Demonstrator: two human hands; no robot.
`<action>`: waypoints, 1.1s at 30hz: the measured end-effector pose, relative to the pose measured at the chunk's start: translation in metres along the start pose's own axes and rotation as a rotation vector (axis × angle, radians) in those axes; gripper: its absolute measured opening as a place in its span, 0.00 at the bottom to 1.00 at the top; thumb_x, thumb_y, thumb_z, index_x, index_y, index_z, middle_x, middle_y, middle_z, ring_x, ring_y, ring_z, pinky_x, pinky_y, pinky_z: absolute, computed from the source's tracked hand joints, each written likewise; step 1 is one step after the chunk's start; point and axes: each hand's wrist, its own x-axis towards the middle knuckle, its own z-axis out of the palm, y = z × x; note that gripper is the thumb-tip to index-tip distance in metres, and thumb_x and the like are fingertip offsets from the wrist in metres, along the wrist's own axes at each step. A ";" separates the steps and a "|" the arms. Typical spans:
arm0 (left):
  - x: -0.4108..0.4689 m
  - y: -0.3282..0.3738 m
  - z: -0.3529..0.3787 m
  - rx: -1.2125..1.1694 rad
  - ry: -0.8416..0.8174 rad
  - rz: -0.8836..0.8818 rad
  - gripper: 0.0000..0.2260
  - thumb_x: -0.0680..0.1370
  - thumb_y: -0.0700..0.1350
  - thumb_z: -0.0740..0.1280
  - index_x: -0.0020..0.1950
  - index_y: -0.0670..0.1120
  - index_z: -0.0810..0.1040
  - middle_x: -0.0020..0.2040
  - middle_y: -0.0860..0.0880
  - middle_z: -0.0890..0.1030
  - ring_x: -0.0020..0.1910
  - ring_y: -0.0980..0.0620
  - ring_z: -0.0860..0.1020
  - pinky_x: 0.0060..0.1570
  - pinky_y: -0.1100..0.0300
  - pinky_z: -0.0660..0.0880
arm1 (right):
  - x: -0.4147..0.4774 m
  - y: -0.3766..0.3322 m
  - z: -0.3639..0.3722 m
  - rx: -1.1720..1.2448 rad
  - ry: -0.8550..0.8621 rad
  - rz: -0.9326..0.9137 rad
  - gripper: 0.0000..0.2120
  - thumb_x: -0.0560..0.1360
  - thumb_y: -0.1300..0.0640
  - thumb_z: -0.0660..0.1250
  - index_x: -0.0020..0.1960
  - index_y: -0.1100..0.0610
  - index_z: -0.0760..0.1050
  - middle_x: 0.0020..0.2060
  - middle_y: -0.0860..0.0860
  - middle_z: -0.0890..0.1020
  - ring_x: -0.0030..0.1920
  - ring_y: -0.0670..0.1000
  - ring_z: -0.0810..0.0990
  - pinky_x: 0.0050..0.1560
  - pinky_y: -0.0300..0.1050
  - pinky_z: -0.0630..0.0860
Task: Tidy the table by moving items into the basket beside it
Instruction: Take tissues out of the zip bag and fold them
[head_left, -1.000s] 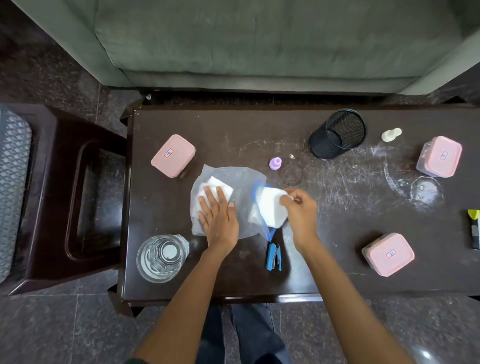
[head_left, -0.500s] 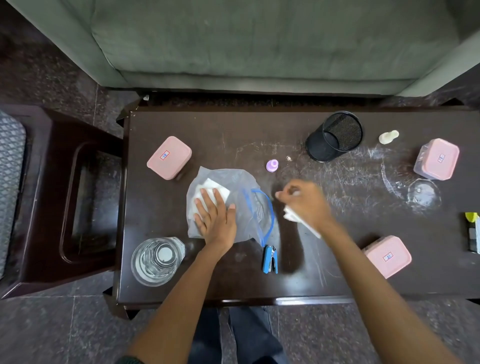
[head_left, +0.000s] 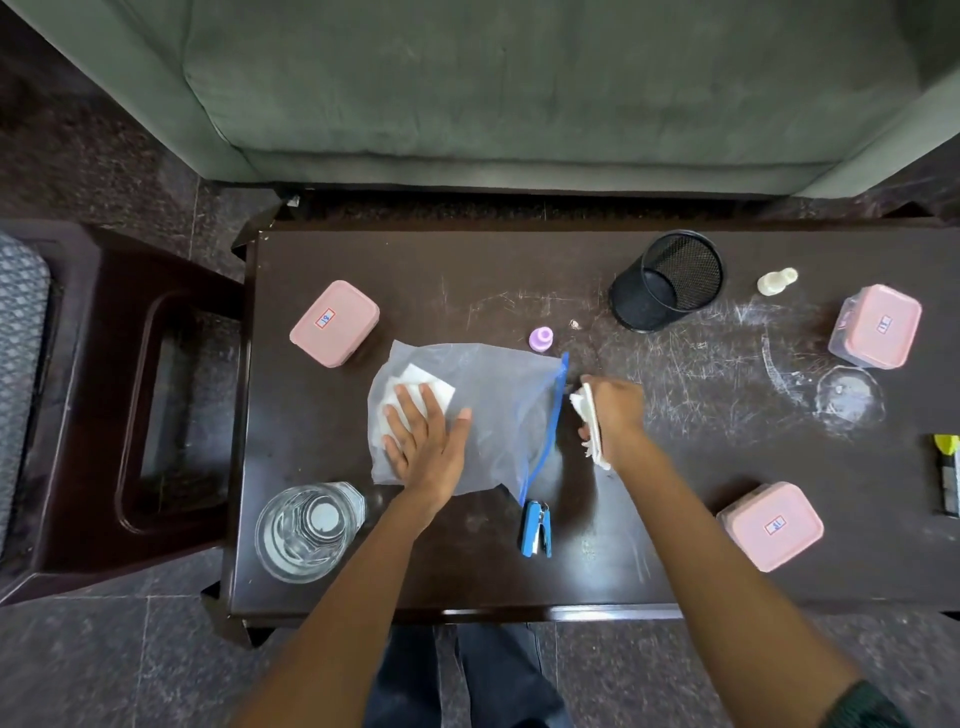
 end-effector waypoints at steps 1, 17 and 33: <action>0.001 0.000 0.002 0.017 0.012 -0.002 0.33 0.78 0.64 0.46 0.74 0.51 0.32 0.76 0.48 0.31 0.74 0.47 0.32 0.71 0.46 0.32 | 0.000 -0.001 -0.006 0.003 0.006 0.023 0.04 0.73 0.64 0.63 0.40 0.59 0.75 0.22 0.54 0.70 0.12 0.48 0.64 0.18 0.31 0.63; -0.048 0.044 -0.008 -0.382 0.377 0.212 0.18 0.80 0.48 0.60 0.68 0.44 0.71 0.71 0.44 0.68 0.72 0.44 0.64 0.71 0.54 0.57 | -0.059 -0.002 -0.054 0.496 -0.401 0.118 0.16 0.68 0.76 0.53 0.43 0.60 0.74 0.38 0.56 0.78 0.39 0.55 0.77 0.41 0.48 0.73; -0.090 0.113 -0.071 -1.145 -0.316 0.009 0.06 0.79 0.50 0.62 0.45 0.53 0.77 0.44 0.54 0.81 0.46 0.53 0.81 0.38 0.65 0.79 | -0.086 -0.033 -0.057 0.373 -0.240 -0.523 0.15 0.67 0.78 0.65 0.34 0.58 0.73 0.27 0.42 0.78 0.30 0.40 0.74 0.34 0.30 0.72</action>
